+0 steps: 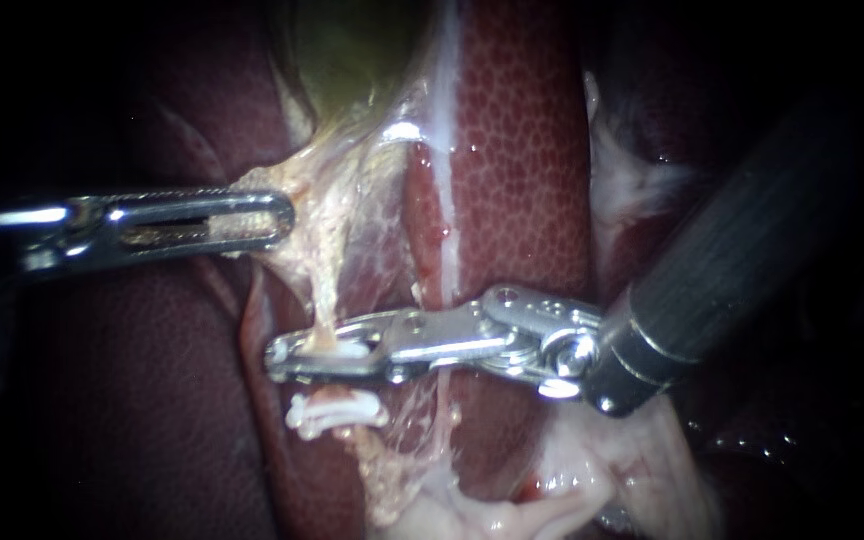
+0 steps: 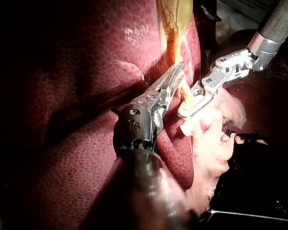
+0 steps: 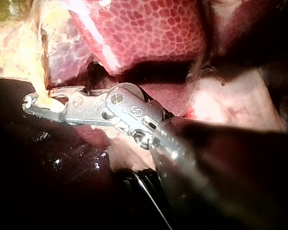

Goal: Going back third clip left tube

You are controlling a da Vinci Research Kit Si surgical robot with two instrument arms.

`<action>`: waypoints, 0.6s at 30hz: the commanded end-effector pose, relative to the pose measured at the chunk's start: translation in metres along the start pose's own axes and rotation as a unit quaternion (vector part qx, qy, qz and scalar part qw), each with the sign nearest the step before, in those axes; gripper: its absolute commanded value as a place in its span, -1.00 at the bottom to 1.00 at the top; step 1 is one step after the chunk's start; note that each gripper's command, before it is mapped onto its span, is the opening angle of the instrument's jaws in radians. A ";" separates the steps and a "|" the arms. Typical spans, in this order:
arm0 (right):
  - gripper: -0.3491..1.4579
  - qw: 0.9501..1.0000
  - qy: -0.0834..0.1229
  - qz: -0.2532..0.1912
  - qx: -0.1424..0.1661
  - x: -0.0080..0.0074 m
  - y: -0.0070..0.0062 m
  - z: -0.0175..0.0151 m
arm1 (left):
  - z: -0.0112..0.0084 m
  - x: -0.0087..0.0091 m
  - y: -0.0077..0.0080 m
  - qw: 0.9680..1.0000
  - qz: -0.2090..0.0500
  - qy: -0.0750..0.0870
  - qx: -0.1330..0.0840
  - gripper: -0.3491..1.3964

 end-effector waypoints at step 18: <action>0.05 0.999 0.001 -0.048 -0.003 0.0004 -0.0001 0.0003 | 0.0000 0.0000 0.0000 1.000 0.000 0.000 0.000 -1.00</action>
